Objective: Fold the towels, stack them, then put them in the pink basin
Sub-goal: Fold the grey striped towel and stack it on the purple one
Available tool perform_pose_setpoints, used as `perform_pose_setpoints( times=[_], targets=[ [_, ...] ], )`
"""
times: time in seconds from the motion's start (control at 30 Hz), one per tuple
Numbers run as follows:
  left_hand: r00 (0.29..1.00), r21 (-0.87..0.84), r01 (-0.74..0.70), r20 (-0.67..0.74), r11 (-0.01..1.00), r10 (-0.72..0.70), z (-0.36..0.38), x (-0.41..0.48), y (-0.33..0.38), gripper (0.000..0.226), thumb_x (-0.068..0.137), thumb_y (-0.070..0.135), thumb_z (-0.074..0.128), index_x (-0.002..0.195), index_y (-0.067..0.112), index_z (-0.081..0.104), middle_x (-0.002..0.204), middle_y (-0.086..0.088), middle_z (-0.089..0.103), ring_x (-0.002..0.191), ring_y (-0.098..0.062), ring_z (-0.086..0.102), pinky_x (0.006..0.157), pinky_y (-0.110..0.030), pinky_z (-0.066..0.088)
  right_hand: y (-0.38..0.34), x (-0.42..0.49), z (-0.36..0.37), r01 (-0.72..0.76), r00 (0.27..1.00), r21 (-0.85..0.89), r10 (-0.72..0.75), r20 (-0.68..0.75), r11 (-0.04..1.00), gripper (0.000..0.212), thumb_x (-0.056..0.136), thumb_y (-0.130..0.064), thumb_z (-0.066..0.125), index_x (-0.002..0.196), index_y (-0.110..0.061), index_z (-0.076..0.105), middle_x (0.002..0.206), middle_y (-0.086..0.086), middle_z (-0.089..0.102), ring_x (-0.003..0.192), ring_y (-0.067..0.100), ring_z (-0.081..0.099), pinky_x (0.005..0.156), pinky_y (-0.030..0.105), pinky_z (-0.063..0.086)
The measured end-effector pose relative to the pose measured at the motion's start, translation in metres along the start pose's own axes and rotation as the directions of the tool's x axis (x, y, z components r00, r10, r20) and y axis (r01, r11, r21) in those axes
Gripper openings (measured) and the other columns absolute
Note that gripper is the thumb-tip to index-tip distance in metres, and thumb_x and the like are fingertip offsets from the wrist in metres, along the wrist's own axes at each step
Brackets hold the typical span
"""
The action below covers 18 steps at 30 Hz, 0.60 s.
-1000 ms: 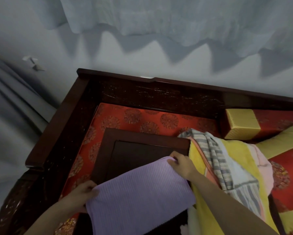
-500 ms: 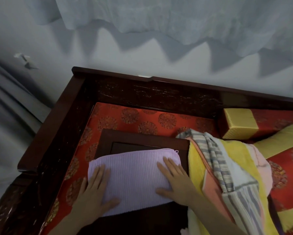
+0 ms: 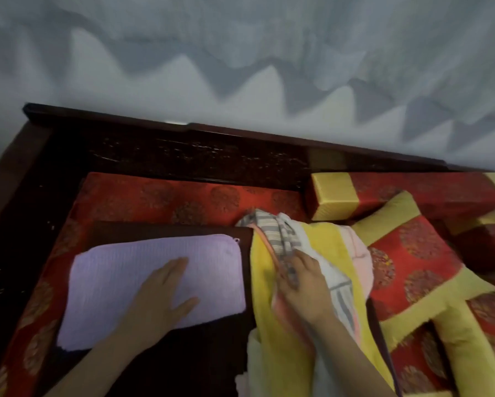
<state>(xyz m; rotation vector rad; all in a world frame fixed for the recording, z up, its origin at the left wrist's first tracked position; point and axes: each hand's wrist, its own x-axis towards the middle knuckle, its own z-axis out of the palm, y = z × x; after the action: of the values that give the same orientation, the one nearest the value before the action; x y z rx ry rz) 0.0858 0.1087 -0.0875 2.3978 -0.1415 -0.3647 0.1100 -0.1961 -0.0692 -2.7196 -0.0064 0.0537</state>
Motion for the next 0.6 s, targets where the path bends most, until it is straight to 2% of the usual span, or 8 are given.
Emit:
perform_pose_setpoints(
  times=[0.07, 0.13, 0.17, 0.23, 0.3, 0.4, 0.47, 0.6],
  targets=[
    [0.994, -0.182, 0.017, 0.114, 0.983, 0.004, 0.033, 0.01, 0.052, 0.075, 0.083, 0.053, 0.057, 0.145, 0.027, 0.025, 0.135, 0.02, 0.025, 0.13, -0.003, 0.029, 0.112, -0.024, 0.022, 0.037, -0.011, -0.028, -0.113, 0.993, 0.087, 0.11, 0.037, 0.99, 0.028, 0.08, -0.019, 0.058, 0.105, -0.011, 0.07, 0.113, 0.008, 0.068, 0.108, 0.027, 0.061, 0.085, 0.021, 0.042],
    [0.976, -0.328, 0.061, 0.216, 0.943, 0.012, 0.07, 0.018, 0.086, 0.056, 0.087, 0.034, 0.063, 0.137, 0.02, 0.043, 0.129, 0.014, 0.043, 0.123, -0.006, 0.044, 0.101, -0.02, 0.037, 0.059, -0.018, -0.043, -0.163, 0.962, 0.105, 0.134, 0.24, 0.981, 0.031, 0.081, -0.013, 0.057, 0.111, -0.015, 0.069, 0.113, 0.005, 0.069, 0.106, 0.021, 0.062, 0.078, 0.012, 0.038],
    [0.964, -0.377, 0.101, 0.266, 0.921, 0.004, 0.09, 0.022, 0.101, 0.048, 0.086, 0.029, 0.065, 0.13, 0.017, 0.051, 0.123, 0.01, 0.053, 0.117, -0.007, 0.052, 0.092, -0.014, 0.042, 0.068, -0.021, -0.049, -0.156, 0.93, 0.1, 0.112, 0.349, 0.983, 0.038, 0.082, -0.011, 0.058, 0.118, -0.018, 0.065, 0.115, 0.005, 0.067, 0.106, 0.021, 0.061, 0.078, 0.011, 0.039],
    [0.94, -0.42, 0.169, 0.34, 0.892, -0.018, 0.129, 0.027, 0.128, 0.035, 0.085, 0.021, 0.067, 0.117, 0.013, 0.061, 0.111, 0.004, 0.062, 0.105, -0.009, 0.058, 0.077, -0.003, 0.042, 0.085, -0.026, -0.054, -0.054, 0.878, 0.032, 0.032, 0.478, 0.998, 0.054, 0.076, -0.016, 0.062, 0.128, -0.032, 0.055, 0.113, 0.001, 0.061, 0.104, 0.02, 0.056, 0.082, 0.023, 0.046],
    [0.942, -0.471, 0.217, 0.331, 0.855, -0.057, 0.153, 0.032, 0.148, 0.022, 0.082, 0.015, 0.069, 0.104, 0.011, 0.065, 0.102, -0.001, 0.067, 0.1, -0.016, 0.062, 0.078, -0.011, 0.045, 0.095, -0.025, -0.058, 0.046, 0.854, -0.097, 0.012, 0.521, 0.994, 0.059, 0.071, -0.019, 0.063, 0.127, -0.038, 0.053, 0.112, -0.006, 0.061, 0.105, 0.015, 0.054, 0.082, 0.036, 0.049],
    [0.928, -0.563, 0.359, 0.298, 0.744, -0.222, 0.162, 0.043, 0.169, 0.005, 0.086, 0.021, 0.065, 0.09, 0.019, 0.061, 0.091, -0.003, 0.065, 0.089, -0.019, 0.061, 0.08, -0.03, 0.048, 0.099, -0.026, -0.073, 0.13, 0.862, -0.037, -0.094, 0.497, 0.991, 0.029, 0.07, -0.01, 0.06, 0.093, -0.024, 0.071, 0.077, -0.017, 0.061, 0.086, 0.014, 0.058, 0.072, 0.029, 0.046],
    [0.905, -0.62, 0.424, 0.285, 0.66, -0.315, 0.16, 0.053, 0.173, 0.01, 0.09, 0.029, 0.059, 0.091, 0.019, 0.061, 0.094, -0.008, 0.066, 0.084, -0.021, 0.06, 0.076, -0.035, 0.049, 0.098, -0.032, -0.085, 0.089, 0.864, 0.14, -0.146, 0.482, 0.986, 0.018, 0.066, -0.007, 0.06, 0.076, -0.015, 0.073, 0.067, -0.015, 0.055, 0.073, 0.014, 0.057, 0.065, 0.027, 0.043],
    [0.895, -0.551, 0.428, 0.147, 0.716, -0.422, 0.157, 0.076, 0.188, 0.053, 0.08, 0.047, 0.067, 0.114, 0.009, 0.051, 0.103, -0.006, 0.065, 0.083, -0.024, 0.061, 0.064, -0.03, 0.043, 0.094, -0.054, -0.104, 0.044, 0.843, 0.288, -0.19, 0.504, 0.957, 0.017, 0.061, -0.004, 0.055, 0.062, -0.019, 0.064, 0.071, -0.001, 0.054, 0.07, 0.022, 0.055, 0.063, 0.033, 0.043]
  ],
)
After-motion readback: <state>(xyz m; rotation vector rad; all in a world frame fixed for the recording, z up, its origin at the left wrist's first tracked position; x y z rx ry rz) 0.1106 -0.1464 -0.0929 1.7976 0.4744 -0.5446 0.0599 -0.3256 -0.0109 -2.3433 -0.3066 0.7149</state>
